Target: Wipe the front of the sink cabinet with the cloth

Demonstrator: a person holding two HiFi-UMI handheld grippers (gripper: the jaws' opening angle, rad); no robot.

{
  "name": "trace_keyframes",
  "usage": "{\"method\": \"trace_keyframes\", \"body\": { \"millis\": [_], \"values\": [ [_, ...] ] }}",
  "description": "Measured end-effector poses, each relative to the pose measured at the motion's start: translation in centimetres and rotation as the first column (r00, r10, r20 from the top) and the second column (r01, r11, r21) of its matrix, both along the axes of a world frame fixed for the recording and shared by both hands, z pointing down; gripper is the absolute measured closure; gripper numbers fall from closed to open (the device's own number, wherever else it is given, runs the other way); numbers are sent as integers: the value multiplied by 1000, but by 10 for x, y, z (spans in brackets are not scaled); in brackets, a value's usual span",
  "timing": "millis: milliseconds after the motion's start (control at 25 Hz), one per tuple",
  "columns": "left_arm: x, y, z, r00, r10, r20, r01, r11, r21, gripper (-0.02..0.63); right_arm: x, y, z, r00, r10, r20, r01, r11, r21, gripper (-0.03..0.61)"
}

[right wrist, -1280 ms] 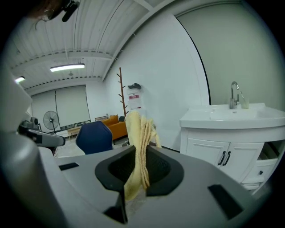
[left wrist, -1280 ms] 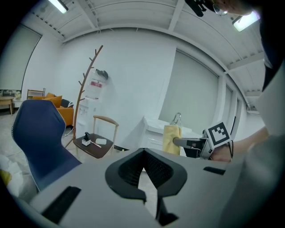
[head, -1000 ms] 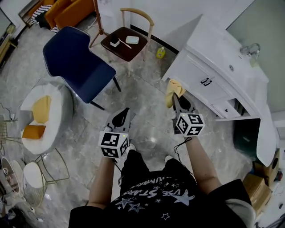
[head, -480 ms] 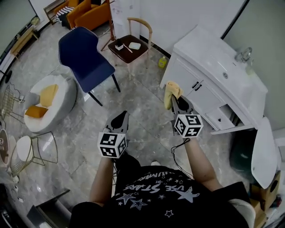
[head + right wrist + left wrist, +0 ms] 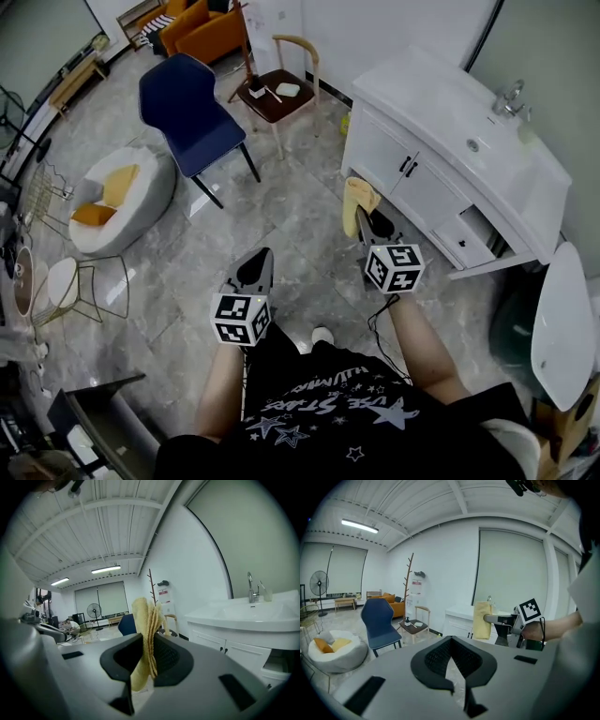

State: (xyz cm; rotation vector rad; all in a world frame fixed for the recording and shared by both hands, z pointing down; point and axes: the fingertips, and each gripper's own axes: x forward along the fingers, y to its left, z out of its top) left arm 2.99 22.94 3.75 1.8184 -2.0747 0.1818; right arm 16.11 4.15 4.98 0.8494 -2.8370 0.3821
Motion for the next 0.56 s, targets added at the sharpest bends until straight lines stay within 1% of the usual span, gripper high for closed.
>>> {"method": "trace_keyframes", "body": {
  "millis": [160,320,560],
  "values": [
    [24,19,0,1000,-10,19,10,999,-34,598,19,11,3,1000,-12,9,12,1000,-14,517],
    [34,30,6,1000,-21,7,21,999,-50,598,27,21,12,1000,-18,9,18,999,-29,517],
    [43,32,20,1000,-27,-8,26,998,-61,598,35,24,27,1000,-23,-1,23,999,-41,517]
  ]
}}
